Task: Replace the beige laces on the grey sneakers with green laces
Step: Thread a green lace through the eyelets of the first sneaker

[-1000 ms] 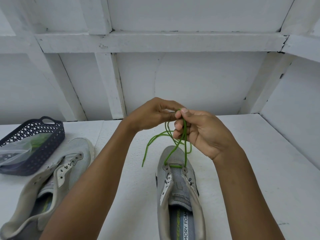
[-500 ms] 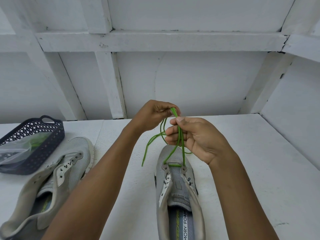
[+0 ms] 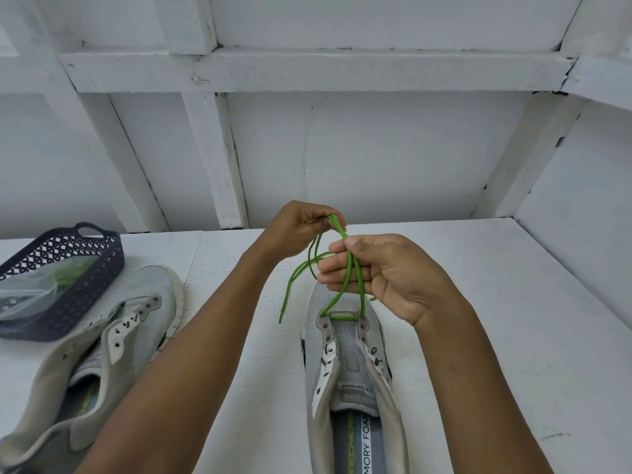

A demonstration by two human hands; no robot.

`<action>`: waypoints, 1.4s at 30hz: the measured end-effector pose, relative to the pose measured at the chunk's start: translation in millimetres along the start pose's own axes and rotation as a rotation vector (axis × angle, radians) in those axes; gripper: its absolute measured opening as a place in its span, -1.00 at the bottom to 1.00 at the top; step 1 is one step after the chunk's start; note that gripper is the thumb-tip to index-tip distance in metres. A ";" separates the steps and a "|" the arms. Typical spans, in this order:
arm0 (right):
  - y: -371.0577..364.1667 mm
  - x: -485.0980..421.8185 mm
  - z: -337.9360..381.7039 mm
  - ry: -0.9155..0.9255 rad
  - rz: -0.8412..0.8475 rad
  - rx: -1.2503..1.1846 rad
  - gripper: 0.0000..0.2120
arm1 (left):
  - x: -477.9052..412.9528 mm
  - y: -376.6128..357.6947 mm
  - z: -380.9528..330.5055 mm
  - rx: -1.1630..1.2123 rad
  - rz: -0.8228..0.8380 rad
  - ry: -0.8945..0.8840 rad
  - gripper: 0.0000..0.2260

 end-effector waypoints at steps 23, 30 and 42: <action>19.7 -13.1 -15.8 -0.019 -0.082 0.002 -0.78 | 17.7 9.8 37.6 -0.187 -0.007 0.366 -0.83; 19.5 -17.3 -15.8 -0.013 -0.097 0.018 -0.79 | 50.8 -14.7 16.7 0.092 0.353 0.338 -0.79; 12.6 -17.0 -14.5 -0.007 -0.120 0.043 -0.79 | 70.1 -54.9 7.5 -0.093 0.424 0.330 -0.83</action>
Point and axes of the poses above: each hand's wrist, its own x-axis away from the middle knuckle, its own y-axis out of the back of the hand, z = x × y, the point moved 7 cm from there along -x, towards the middle knuckle, and after that the axes turned 1 degree about z, right-handed, at the moved point
